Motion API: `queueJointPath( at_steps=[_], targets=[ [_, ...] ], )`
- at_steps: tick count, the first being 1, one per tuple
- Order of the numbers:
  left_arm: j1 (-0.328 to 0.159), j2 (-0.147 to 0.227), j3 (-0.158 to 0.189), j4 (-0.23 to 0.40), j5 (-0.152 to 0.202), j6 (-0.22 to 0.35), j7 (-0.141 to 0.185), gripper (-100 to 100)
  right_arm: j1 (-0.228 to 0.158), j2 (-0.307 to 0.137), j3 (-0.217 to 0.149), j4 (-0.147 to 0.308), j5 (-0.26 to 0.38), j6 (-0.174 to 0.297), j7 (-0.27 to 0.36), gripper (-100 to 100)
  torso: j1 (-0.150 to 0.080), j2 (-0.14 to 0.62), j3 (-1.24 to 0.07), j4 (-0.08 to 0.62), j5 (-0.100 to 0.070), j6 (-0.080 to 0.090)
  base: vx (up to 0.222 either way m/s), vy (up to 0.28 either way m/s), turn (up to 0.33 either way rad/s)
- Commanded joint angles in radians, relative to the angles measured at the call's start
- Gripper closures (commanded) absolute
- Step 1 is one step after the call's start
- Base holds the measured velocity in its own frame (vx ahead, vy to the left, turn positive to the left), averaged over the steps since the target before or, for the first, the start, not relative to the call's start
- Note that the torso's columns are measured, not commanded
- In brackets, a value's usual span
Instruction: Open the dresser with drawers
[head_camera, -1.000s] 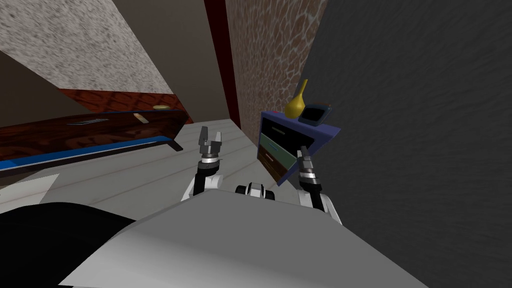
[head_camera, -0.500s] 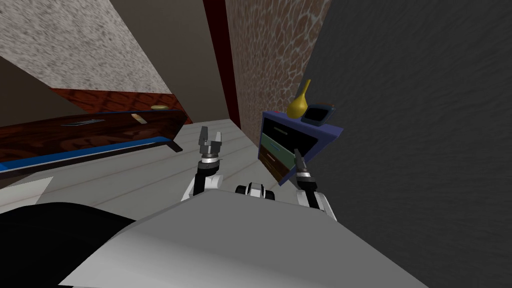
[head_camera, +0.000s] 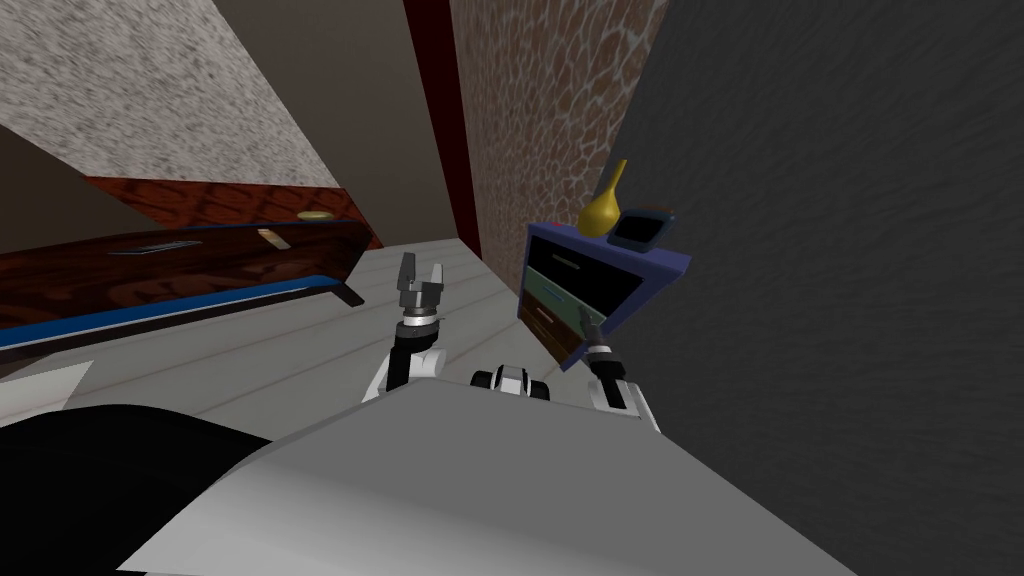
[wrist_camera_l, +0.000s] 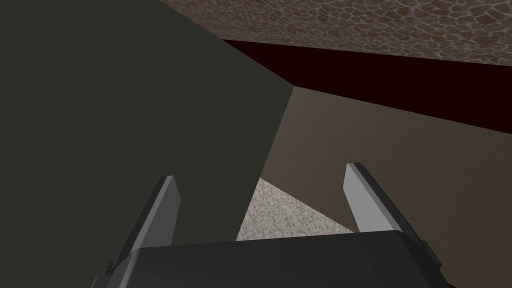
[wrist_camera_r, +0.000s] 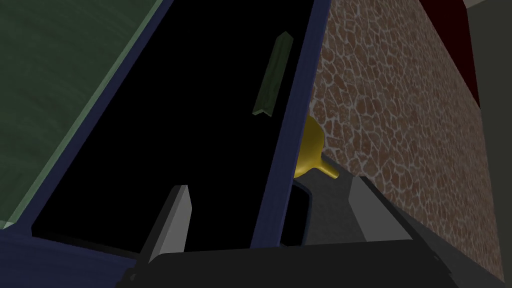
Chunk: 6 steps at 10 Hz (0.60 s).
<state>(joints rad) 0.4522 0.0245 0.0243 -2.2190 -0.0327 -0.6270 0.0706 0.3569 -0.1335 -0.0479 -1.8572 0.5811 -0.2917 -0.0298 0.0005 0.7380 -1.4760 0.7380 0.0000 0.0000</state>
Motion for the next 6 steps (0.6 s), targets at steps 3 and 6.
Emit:
queueJointPath(
  at_steps=[3, 6],
  targets=[
    [0.0, 0.0, 0.0, 0.0, 0.0, 0.0, 0.0, 0, -0.013, -0.018, -0.01, 0.051, 0.118, 0.077, 0.004, -100, -0.001, 0.0, 0.0, 0.0, 0.0, 0.0, 0.001, 0.069, -0.018],
    [0.0, 0.0, 0.0, 0.0, 0.0, 0.0, 0.0, 0, -0.042, -0.019, -0.02, 0.14, 0.216, 0.164, 0.024, -100, 0.0, 0.0, 0.0, 0.0, 0.0, 0.0, 0.001, 0.074, -0.029]
  ],
)
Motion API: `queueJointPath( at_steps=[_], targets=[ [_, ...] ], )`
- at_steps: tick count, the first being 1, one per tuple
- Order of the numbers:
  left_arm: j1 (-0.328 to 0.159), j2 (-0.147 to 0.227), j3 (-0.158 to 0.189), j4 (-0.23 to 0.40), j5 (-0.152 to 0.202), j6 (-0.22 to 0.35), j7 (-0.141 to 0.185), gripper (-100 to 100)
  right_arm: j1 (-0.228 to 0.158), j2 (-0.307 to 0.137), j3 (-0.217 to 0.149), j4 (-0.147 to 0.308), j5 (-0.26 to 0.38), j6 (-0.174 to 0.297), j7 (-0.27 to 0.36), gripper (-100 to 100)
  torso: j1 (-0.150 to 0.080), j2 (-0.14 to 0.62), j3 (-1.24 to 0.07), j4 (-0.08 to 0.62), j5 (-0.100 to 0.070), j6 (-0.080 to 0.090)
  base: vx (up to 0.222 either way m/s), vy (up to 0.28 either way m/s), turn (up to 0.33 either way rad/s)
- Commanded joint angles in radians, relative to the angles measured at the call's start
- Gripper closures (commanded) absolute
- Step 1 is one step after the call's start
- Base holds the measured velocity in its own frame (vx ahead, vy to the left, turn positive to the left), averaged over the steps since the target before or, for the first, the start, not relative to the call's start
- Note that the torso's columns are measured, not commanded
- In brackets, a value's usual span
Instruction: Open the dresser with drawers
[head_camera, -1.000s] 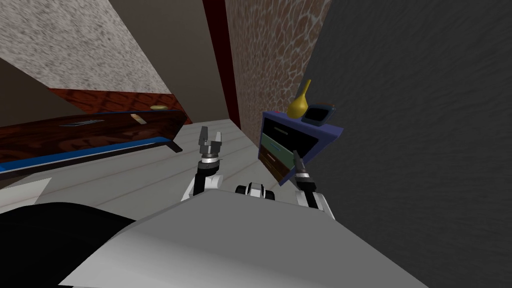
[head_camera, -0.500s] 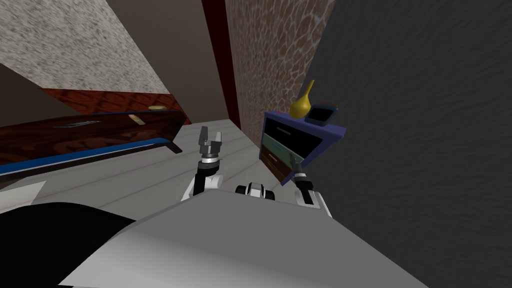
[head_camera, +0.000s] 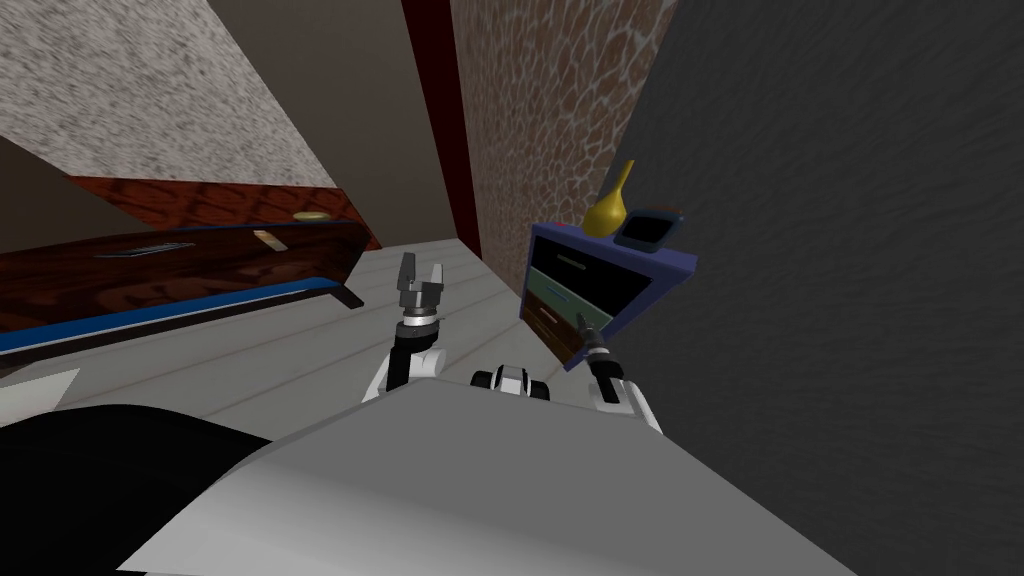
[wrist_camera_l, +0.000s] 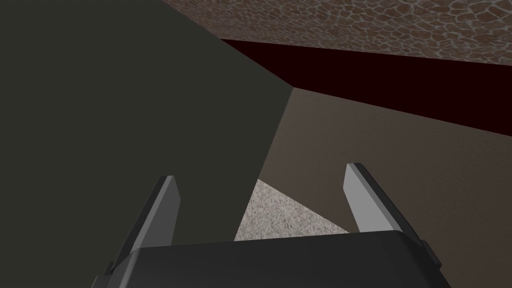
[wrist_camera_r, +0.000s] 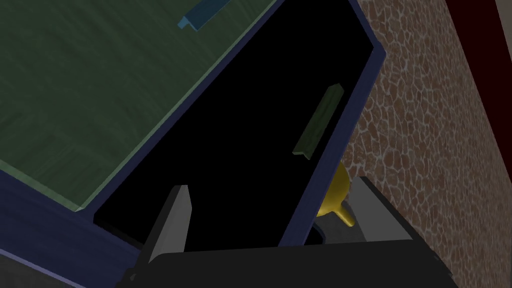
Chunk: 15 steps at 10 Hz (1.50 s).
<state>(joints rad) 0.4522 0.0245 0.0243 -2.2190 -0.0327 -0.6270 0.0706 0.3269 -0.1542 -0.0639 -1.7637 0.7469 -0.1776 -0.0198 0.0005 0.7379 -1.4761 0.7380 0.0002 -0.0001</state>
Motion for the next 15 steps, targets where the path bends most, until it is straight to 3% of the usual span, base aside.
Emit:
queueJointPath(
  at_steps=[1, 2, 3, 4, 5, 7, 8, 9, 10, 12, 13, 14, 15],
  targets=[
    [0.0, 0.0, 0.0, 0.0, 0.0, 0.0, 0.0, 0, -0.012, 0.001, -0.004, 0.047, 0.079, 0.051, 0.014, -100, 0.002, 0.0, 0.0, 0.0, 0.0, 0.0, 0.007, 0.091, -0.018],
    [0.0, 0.0, 0.0, 0.0, 0.0, 0.0, 0.0, 0, -0.012, 0.001, -0.004, 0.047, 0.091, 0.051, 0.014, -100, 0.001, 0.0, 0.0, 0.0, 0.0, 0.0, 0.009, 0.041, 0.0],
    [0.0, 0.0, 0.0, 0.0, 0.0, 0.0, 0.0, 0, -0.027, 0.001, -0.009, 0.092, 0.129, 0.095, 0.025, -100, -0.003, 0.0, 0.0, 0.0, -0.001, 0.0, 0.018, 0.062, -0.023],
    [0.0, 0.0, 0.0, 0.0, 0.0, 0.0, 0.0, 0, -0.027, 0.001, -0.009, 0.092, 0.162, 0.095, 0.025, -100, -0.001, -0.001, 0.0, 0.0, -0.001, 0.0, 0.009, 0.066, -0.019],
    [0.0, 0.0, 0.0, 0.0, 0.0, 0.0, 0.0, 0, -0.043, 0.0, -0.014, 0.138, 0.193, 0.129, 0.037, -100, -0.001, 0.0, 0.0, 0.0, 0.0, 0.0, 0.011, 0.09, -0.026],
    [0.0, 0.0, 0.0, 0.0, 0.0, 0.0, 0.0, 0, -0.043, 0.0, -0.014, 0.138, 0.231, 0.139, 0.037, -100, 0.0, 0.0, 0.0, 0.0, 0.0, 0.0, 0.008, 0.059, -0.007],
    [0.0, 0.0, 0.0, 0.0, 0.0, 0.0, 0.0, 0, -0.06, -0.003, -0.019, 0.183, 0.271, 0.181, 0.05, -100, -0.002, 0.0, 0.0, 0.0, -0.001, 0.0, 0.017, 0.066, -0.015],
    [0.0, 0.0, 0.0, 0.0, 0.0, 0.0, 0.0, 0, -0.06, -0.003, -0.019, 0.183, 0.3, 0.183, 0.05, -100, -0.001, 0.0, 0.0, 0.0, 0.0, 0.0, 0.017, 0.067, -0.018],
    [0.0, 0.0, 0.0, 0.0, 0.0, 0.0, 0.0, 0, -0.077, -0.006, -0.024, 0.229, 0.333, 0.214, 0.063, -100, 0.0, 0.0, 0.0, 0.0, 0.0, 0.0, 0.029, 0.083, -0.013],
    [0.0, 0.0, 0.0, 0.0, 0.0, 0.0, 0.0, 0, -0.077, -0.006, -0.024, 0.229, 0.368, 0.226, 0.063, -100, 0.0, 0.0, 0.0, 0.0, 0.0, 0.0, 0.019, 0.058, -0.004],
    [0.0, 0.0, 0.0, 0.0, 0.0, 0.0, 0.0, 0, -0.096, -0.01, -0.03, 0.274, 0.408, 0.269, 0.077, -100, -0.003, 0.001, 0.0, 0.0, -0.001, 0.0, 0.033, 0.061, -0.005],
    [0.0, 0.0, 0.0, 0.0, 0.0, 0.0, 0.0, 0, -0.096, -0.01, -0.03, 0.274, 0.433, 0.269, 0.077, -100, -0.001, 0.0, 0.0, 0.0, 0.0, 0.0, 0.028, 0.063, -0.009],
    [0.0, 0.0, 0.0, 0.0, 0.0, 0.0, 0.0, 0, -0.114, -0.015, -0.035, 0.316, 0.469, 0.31, 0.092, -100, -0.001, 0.0, 0.0, 0.0, 0.0, 0.0, 0.035, 0.075, -0.002]
  ],
)
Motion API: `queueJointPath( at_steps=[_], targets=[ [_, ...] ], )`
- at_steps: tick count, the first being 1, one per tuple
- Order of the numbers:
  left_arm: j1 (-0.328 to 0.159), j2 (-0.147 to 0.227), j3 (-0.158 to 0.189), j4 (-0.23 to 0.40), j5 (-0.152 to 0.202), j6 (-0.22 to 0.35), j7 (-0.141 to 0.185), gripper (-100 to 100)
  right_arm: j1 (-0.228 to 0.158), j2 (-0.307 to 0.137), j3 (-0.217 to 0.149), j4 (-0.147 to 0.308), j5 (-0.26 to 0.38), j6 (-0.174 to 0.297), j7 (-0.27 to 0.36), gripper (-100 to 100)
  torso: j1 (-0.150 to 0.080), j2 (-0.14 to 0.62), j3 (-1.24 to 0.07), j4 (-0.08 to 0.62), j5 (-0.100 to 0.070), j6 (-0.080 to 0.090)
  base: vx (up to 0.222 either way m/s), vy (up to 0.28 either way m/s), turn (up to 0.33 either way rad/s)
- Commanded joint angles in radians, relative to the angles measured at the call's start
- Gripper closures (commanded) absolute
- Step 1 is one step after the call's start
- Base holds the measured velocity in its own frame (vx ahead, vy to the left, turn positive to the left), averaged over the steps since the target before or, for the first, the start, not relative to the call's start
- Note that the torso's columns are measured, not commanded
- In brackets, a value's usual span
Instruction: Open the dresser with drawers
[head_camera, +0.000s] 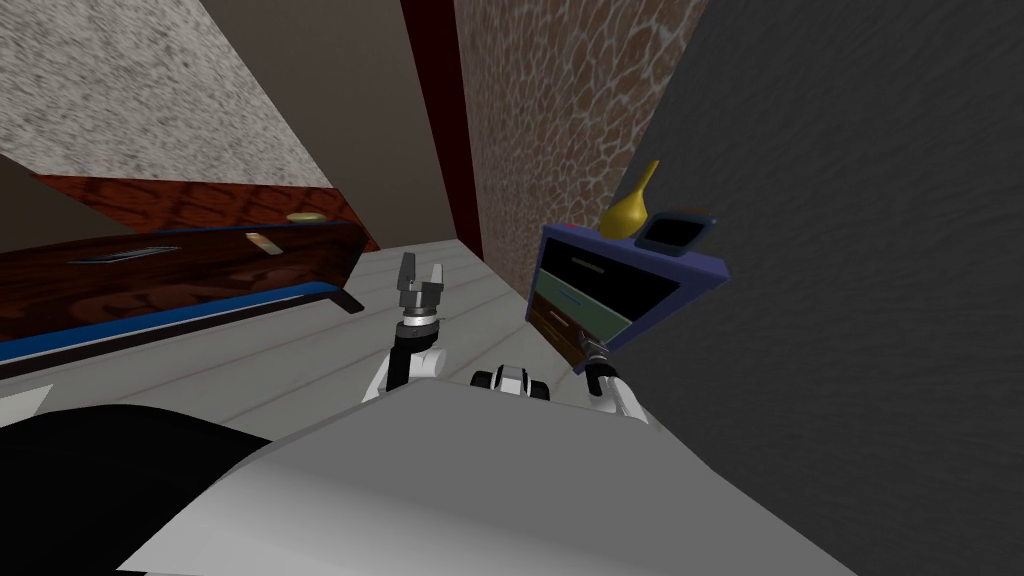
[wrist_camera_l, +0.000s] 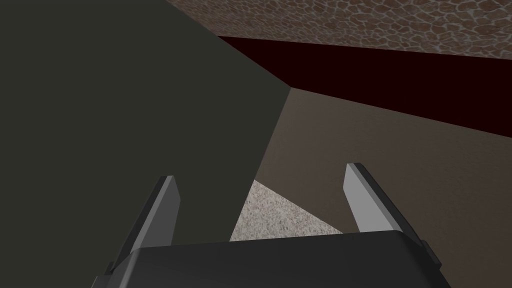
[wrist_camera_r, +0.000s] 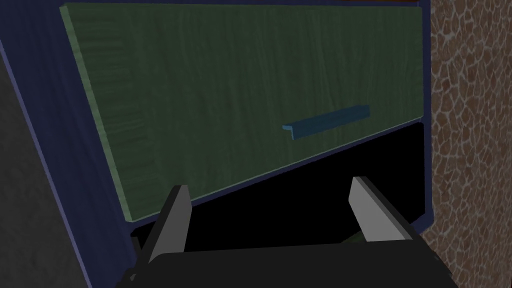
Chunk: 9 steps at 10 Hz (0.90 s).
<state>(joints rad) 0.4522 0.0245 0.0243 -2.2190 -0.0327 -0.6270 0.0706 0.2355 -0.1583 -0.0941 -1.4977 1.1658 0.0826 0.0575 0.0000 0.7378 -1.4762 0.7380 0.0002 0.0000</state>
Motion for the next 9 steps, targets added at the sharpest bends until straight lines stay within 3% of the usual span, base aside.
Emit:
queueJointPath(
  at_steps=[1, 2, 3, 4, 5, 6, 9],
  targets=[
    [0.0, 0.0, 0.0, 0.0, 0.0, 0.0, 0.0, 0, -0.023, -0.011, -0.005, 0.053, 0.078, 0.049, 0.014, -100, 0.001, 0.0, 0.0, 0.0, 0.0, 0.0, 0.037, 0.066, -0.004],
    [0.0, 0.0, 0.0, 0.0, 0.0, 0.0, 0.0, 0, -0.023, -0.011, -0.005, 0.053, 0.078, 0.049, 0.014, -100, 0.0, 0.0, 0.0, 0.0, 0.0, 0.0, 0.018, 0.03, 0.001],
    [0.0, 0.0, 0.0, 0.0, 0.0, 0.0, 0.0, 0, -0.042, -0.016, -0.01, 0.098, 0.133, 0.085, 0.03, -100, -0.002, 0.001, 0.001, 0.0, -0.001, 0.0, 0.031, 0.051, 0.005],
    [0.0, 0.0, 0.0, 0.0, 0.0, 0.0, 0.0, 0, -0.042, -0.016, -0.01, 0.098, 0.139, 0.089, 0.03, -100, 0.0, 0.0, 0.0, 0.0, 0.0, 0.0, 0.032, 0.052, -0.001],
    [0.0, 0.0, 0.0, 0.0, 0.0, 0.0, 0.0, 0, -0.062, -0.022, -0.015, 0.141, 0.184, 0.126, 0.045, -100, 0.0, 0.0, 0.0, 0.0, 0.0, 0.0, 0.048, 0.06, 0.009],
    [0.0, 0.0, 0.0, 0.0, 0.0, 0.0, 0.0, 0, -0.062, -0.022, -0.015, 0.141, 0.197, 0.128, 0.045, -100, 0.001, -0.001, 0.0, 0.0, 0.0, 0.0, 0.048, 0.053, 0.004],
    [0.0, 0.0, 0.0, 0.0, 0.0, 0.0, 0.0, 0, -0.102, -0.033, -0.025, 0.225, 0.287, 0.201, 0.078, -100, 0.0, 0.0, 0.0, 0.0, 0.0, 0.0, 0.06, 0.071, 0.012]
  ],
)
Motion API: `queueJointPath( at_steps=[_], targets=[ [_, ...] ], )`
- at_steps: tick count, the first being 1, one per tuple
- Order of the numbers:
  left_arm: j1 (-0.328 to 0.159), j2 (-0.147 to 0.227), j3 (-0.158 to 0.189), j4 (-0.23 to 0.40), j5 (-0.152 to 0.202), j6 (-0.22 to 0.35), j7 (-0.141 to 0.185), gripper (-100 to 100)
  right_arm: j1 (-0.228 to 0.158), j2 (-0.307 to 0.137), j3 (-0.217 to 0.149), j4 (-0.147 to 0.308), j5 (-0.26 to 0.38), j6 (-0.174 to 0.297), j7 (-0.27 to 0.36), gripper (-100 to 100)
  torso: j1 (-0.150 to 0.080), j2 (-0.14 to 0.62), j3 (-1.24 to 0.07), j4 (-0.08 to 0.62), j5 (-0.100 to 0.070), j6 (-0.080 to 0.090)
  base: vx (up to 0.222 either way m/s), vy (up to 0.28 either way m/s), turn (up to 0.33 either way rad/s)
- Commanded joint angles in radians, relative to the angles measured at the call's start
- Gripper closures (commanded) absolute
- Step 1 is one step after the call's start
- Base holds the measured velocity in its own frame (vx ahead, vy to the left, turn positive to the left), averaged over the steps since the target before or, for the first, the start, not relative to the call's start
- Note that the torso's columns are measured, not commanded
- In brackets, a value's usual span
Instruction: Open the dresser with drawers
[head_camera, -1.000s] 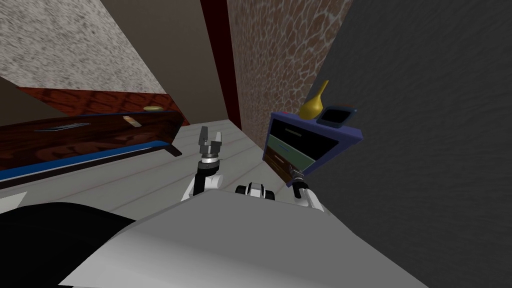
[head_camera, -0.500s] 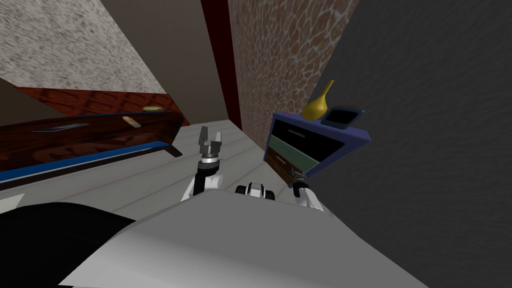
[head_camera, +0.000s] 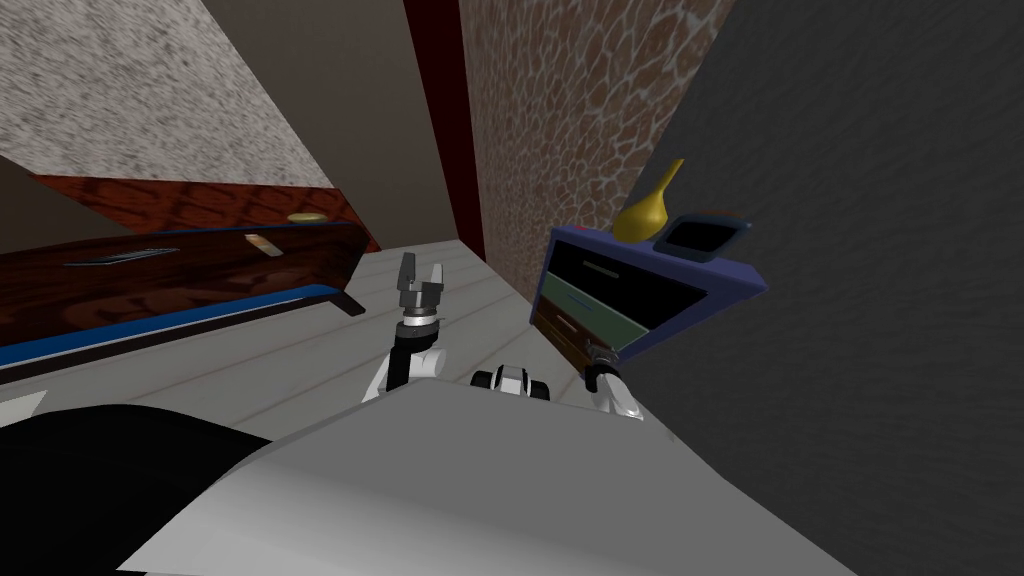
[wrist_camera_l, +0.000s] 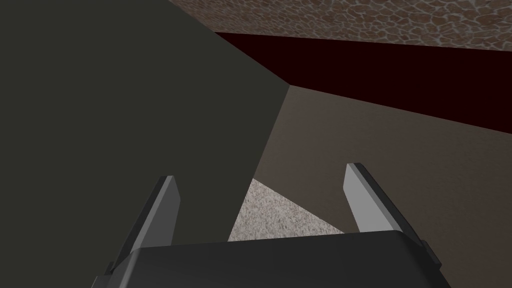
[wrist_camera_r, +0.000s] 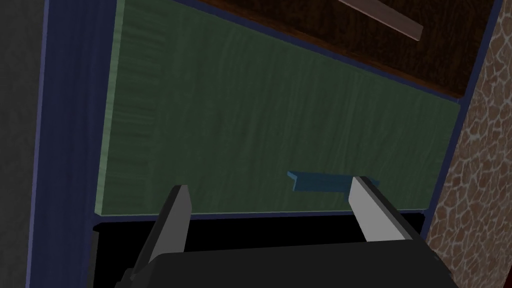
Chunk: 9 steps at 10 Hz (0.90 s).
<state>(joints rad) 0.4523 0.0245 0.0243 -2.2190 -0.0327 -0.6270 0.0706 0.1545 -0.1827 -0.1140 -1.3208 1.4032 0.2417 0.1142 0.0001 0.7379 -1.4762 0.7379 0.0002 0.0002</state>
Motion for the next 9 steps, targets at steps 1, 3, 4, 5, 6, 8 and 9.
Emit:
queueJointPath(
  at_steps=[1, 3, 4, 5, 6, 8, 9],
  targets=[
    [0.0, 0.0, 0.0, 0.0, 0.0, 0.0, 0.0, 0, -0.021, -0.008, -0.005, 0.048, 0.07, 0.042, 0.021, -100, 0.0, 0.0, 0.0, 0.0, 0.0, 0.0, 0.058, 0.05, 0.012],
    [0.0, 0.0, 0.0, 0.0, 0.0, 0.0, 0.0, 0, -0.041, -0.013, -0.01, 0.088, 0.117, 0.075, 0.037, -100, -0.001, -0.001, 0.0, 0.0, 0.0, 0.0, 0.068, 0.048, 0.016],
    [0.0, 0.0, 0.0, 0.0, 0.0, 0.0, 0.0, 0, -0.041, -0.013, -0.01, 0.088, 0.121, 0.075, 0.037, -100, -0.001, 0.001, 0.0, 0.0, 0.0, 0.0, 0.021, 0.021, -0.001],
    [0.0, 0.0, 0.0, 0.0, 0.0, 0.0, 0.0, 0, -0.061, -0.017, -0.015, 0.126, 0.157, 0.108, 0.054, -100, -0.001, 0.002, 0.002, 0.001, -0.001, 0.0, 0.04, 0.043, 0.025],
    [0.0, 0.0, 0.0, 0.0, 0.0, 0.0, 0.0, 0, -0.061, -0.017, -0.015, 0.126, 0.169, 0.108, 0.054, -100, 0.0, 0.001, 0.001, 0.0, 0.0, 0.0, 0.049, 0.038, 0.011],
    [0.0, 0.0, 0.0, 0.0, 0.0, 0.0, 0.0, 0, -0.08, -0.02, -0.02, 0.162, 0.215, 0.138, 0.07, -100, 0.0, -0.001, -0.001, 0.0, 0.0, 0.0, 0.062, 0.044, 0.019],
    [0.0, 0.0, 0.0, 0.0, 0.0, 0.0, 0.0, 0, -0.099, -0.023, -0.025, 0.197, 0.255, 0.167, 0.085, -100, 0.0, -0.001, 0.0, 0.0, 0.0, 0.0, 0.079, 0.055, 0.025]
  ],
)
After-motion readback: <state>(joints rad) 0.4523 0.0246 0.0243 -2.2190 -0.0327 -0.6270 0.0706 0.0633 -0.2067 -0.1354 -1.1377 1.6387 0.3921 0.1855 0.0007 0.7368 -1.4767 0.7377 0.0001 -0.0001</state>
